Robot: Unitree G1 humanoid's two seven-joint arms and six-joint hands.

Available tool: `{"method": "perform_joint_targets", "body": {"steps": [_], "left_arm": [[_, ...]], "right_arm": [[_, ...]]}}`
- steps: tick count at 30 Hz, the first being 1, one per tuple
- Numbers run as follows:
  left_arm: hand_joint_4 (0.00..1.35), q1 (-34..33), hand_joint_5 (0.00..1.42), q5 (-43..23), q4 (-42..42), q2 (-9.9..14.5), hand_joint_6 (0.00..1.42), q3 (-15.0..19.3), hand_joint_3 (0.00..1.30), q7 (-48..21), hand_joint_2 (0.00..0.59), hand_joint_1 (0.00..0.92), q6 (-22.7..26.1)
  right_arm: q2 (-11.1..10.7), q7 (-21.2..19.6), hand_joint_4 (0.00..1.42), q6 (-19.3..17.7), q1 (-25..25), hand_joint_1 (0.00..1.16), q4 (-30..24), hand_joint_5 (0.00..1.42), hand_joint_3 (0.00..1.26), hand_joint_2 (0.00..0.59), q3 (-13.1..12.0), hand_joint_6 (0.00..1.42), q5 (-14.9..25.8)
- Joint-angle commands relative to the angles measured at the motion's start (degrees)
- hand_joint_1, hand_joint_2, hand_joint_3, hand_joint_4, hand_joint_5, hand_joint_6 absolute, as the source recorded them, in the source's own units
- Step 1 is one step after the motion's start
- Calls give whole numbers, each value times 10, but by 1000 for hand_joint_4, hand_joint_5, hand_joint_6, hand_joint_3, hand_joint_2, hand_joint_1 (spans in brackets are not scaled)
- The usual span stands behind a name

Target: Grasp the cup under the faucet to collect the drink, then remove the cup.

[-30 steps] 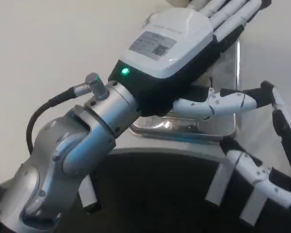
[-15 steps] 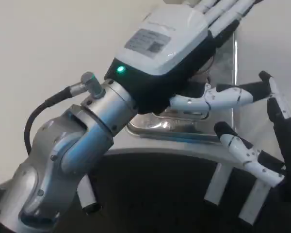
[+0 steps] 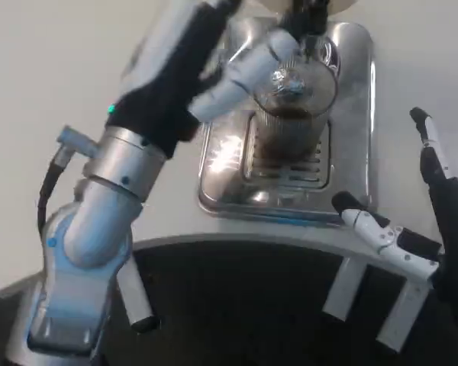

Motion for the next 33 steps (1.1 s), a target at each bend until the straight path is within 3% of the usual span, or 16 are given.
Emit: {"method": "perform_joint_targets", "body": {"steps": [1,7,19,33], "left_arm": [[0,-3,0,-72,21,-25,0,31,0,12,240,0,-20],[0,-3,0,-98,33,-24,0,55,0,27,237,0,-46],[0,57,0,-102,29,-10,0,98,0,44,237,0,-24],[0,175,0,-38,22,21,0,104,0,67,244,0,-16]], "right_arm": [[1,-10,0,5,-9,785,14,0,0,220,6,111,13],[2,-17,0,6,-23,794,28,0,0,222,12,125,23],[14,-60,0,6,-63,798,80,3,0,211,23,152,40],[15,-96,0,-7,-121,749,158,14,0,213,30,159,74]]}}
